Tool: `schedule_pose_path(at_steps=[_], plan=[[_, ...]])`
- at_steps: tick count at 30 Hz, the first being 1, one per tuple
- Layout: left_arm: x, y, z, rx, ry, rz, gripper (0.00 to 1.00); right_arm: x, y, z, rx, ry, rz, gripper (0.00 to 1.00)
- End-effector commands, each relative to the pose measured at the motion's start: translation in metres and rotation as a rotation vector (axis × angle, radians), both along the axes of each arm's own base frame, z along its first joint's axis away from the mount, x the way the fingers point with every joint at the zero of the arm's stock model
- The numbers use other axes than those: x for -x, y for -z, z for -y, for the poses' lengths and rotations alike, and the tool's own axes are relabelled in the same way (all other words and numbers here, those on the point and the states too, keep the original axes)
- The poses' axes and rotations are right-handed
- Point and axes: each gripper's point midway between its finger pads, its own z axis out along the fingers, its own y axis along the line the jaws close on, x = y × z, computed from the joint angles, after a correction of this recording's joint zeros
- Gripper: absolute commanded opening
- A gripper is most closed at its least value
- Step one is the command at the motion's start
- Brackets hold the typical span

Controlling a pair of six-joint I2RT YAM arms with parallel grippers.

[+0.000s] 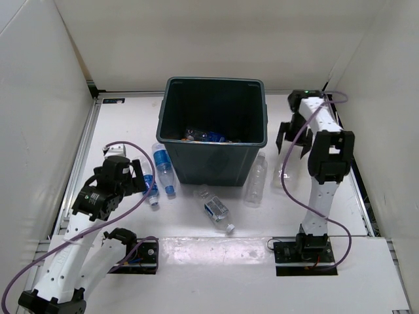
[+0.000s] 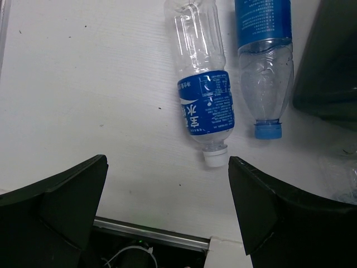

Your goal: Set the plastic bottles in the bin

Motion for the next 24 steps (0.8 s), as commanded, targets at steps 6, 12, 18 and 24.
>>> schedule_pose_path(at_steps=[6,12,18,24], plan=[[-0.005,0.001,0.002,0.006,0.001,0.007,1.0,-0.064,-0.18,0.016,-0.261,0.271,0.699,0.28],[-0.005,0.003,0.003,0.005,0.004,-0.002,1.0,-0.084,-0.289,0.0,-0.368,0.274,1.048,0.12],[-0.006,0.003,0.004,0.008,0.011,-0.006,1.0,-0.071,-0.396,-0.014,-0.44,0.21,1.392,0.1],[-0.006,0.004,0.006,0.013,0.021,-0.005,1.0,-0.051,-0.453,-0.062,-0.622,0.018,1.543,0.08]])
